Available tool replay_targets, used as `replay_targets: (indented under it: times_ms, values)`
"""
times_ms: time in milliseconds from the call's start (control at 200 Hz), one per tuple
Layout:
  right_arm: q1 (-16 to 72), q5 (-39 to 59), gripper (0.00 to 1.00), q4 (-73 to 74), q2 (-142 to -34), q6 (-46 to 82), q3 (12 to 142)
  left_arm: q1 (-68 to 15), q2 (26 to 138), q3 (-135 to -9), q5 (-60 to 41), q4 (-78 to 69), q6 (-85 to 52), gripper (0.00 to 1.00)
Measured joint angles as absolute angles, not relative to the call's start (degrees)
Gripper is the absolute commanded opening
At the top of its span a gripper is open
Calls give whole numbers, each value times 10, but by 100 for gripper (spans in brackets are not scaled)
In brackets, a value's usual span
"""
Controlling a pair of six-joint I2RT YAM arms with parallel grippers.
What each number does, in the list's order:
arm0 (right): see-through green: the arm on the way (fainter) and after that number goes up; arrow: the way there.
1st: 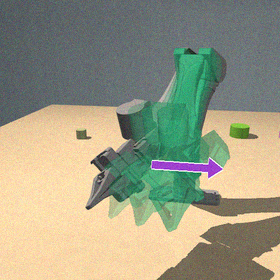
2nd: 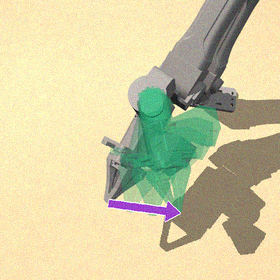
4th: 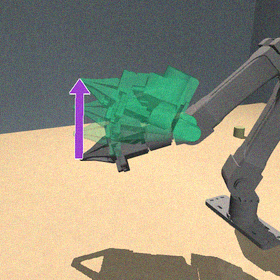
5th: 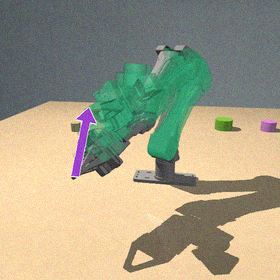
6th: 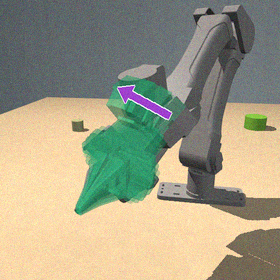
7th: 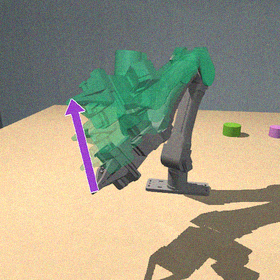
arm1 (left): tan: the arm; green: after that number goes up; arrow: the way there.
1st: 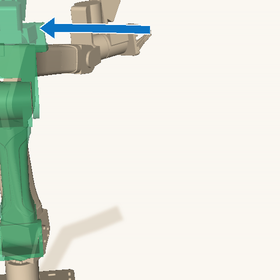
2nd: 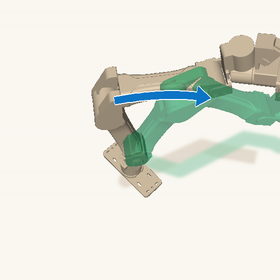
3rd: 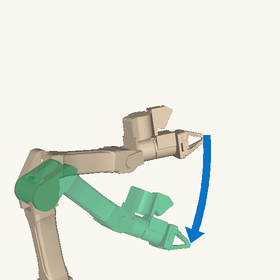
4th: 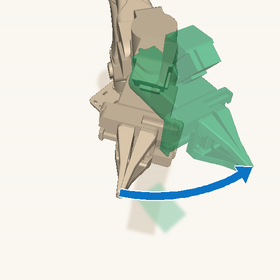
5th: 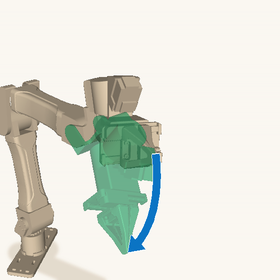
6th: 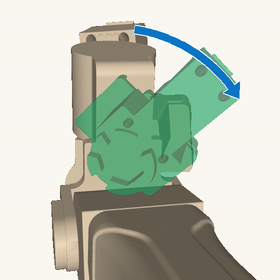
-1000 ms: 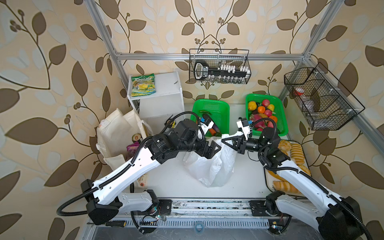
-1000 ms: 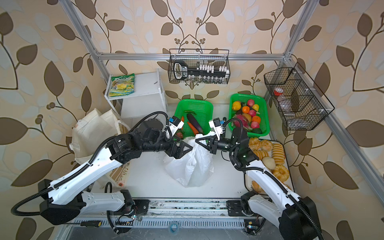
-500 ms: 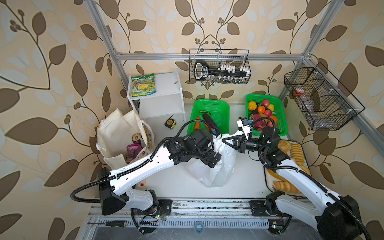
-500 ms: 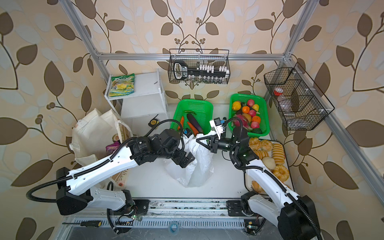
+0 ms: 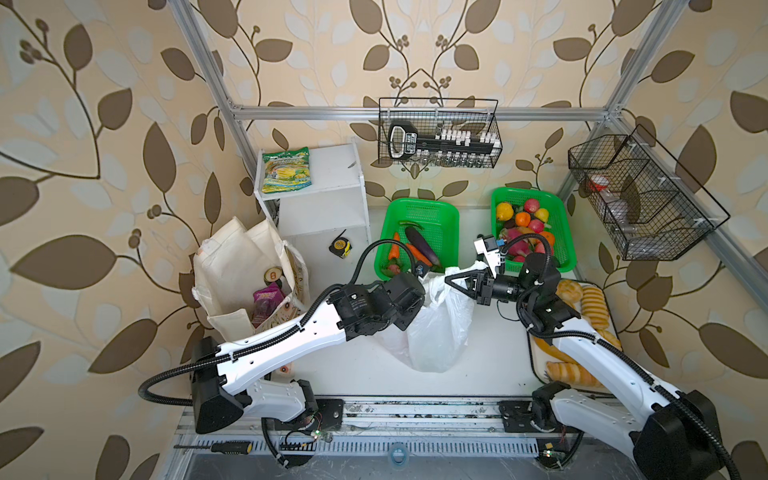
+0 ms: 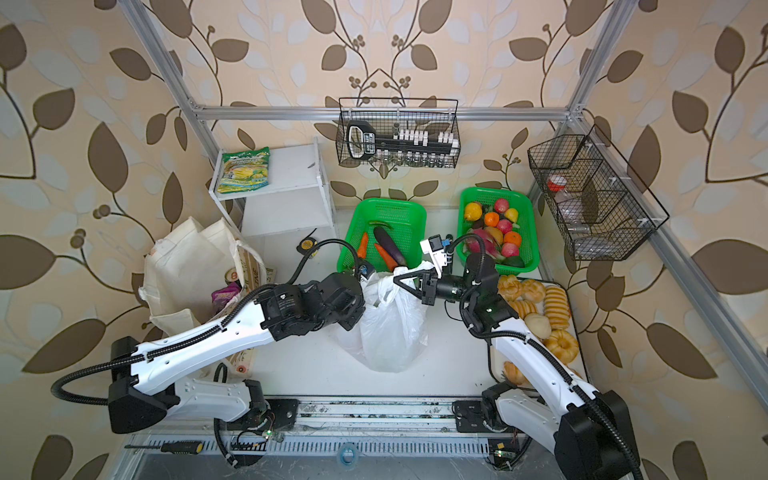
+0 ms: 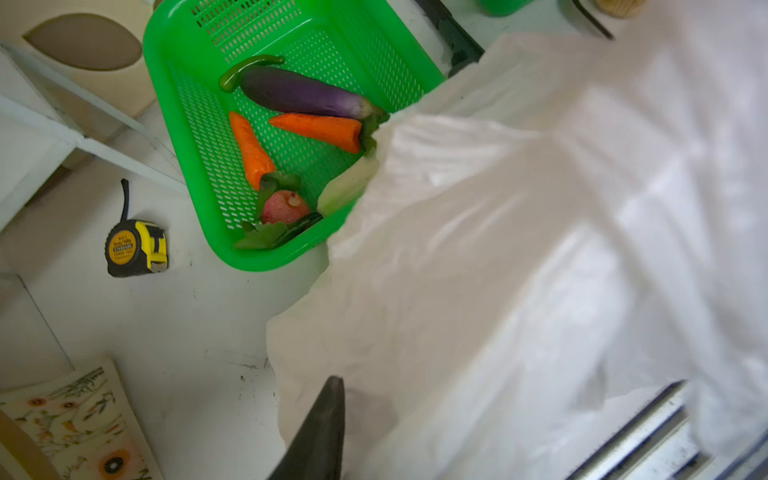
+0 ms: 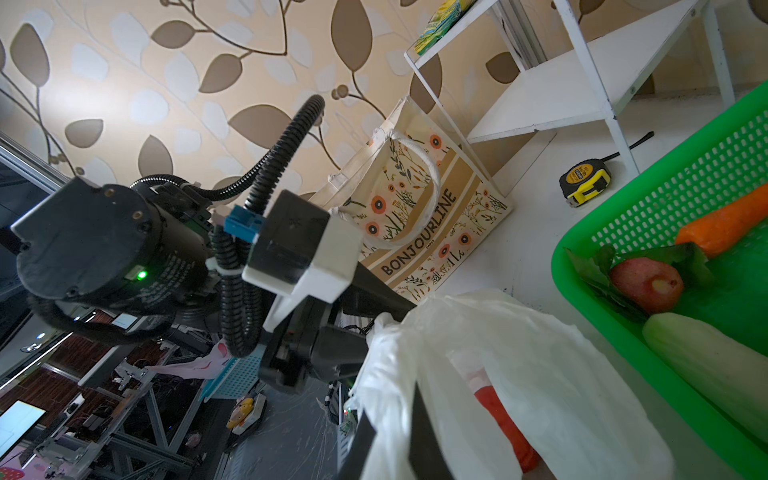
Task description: Place the mixed food into the grocery bags and tie them
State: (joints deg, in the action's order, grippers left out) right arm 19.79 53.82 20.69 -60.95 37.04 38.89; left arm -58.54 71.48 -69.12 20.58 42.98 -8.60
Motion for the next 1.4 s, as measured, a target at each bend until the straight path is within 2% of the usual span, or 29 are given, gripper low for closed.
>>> replay_targets:
  times_ms: [80, 160, 215, 310, 380, 475, 645, 850, 1215, 1325, 1400]
  values:
    - [198, 538, 6, 207, -613, 370, 389, -586, 689, -685, 216, 420, -87, 13]
    - [198, 538, 6, 201, -614, 362, 389, -586, 675, -685, 221, 415, -92, 14]
    - [199, 533, 6, 190, -614, 352, 391, -585, 670, -685, 220, 414, -92, 19]
    - [204, 517, 6, 174, -614, 336, 394, -585, 668, -685, 199, 413, -90, 40]
    - [209, 503, 6, 166, -613, 328, 395, -585, 668, -685, 179, 413, -83, 49]
    - [219, 485, 6, 160, -612, 320, 395, -585, 669, -687, 152, 417, -74, 75]
    - [229, 465, 6, 158, -608, 310, 395, -585, 672, -715, 119, 416, -50, 99]
    - [230, 462, 6, 156, -605, 299, 395, -584, 693, -763, 88, 415, 30, 99]
    - [237, 463, 6, 156, -597, 290, 395, -525, 821, -861, 3, 469, 141, 98]
    - [237, 463, 6, 156, -596, 289, 396, -525, 853, -887, -11, 496, 164, 91]
    - [237, 463, 6, 156, -595, 289, 396, -525, 867, -895, -15, 511, 170, 79]
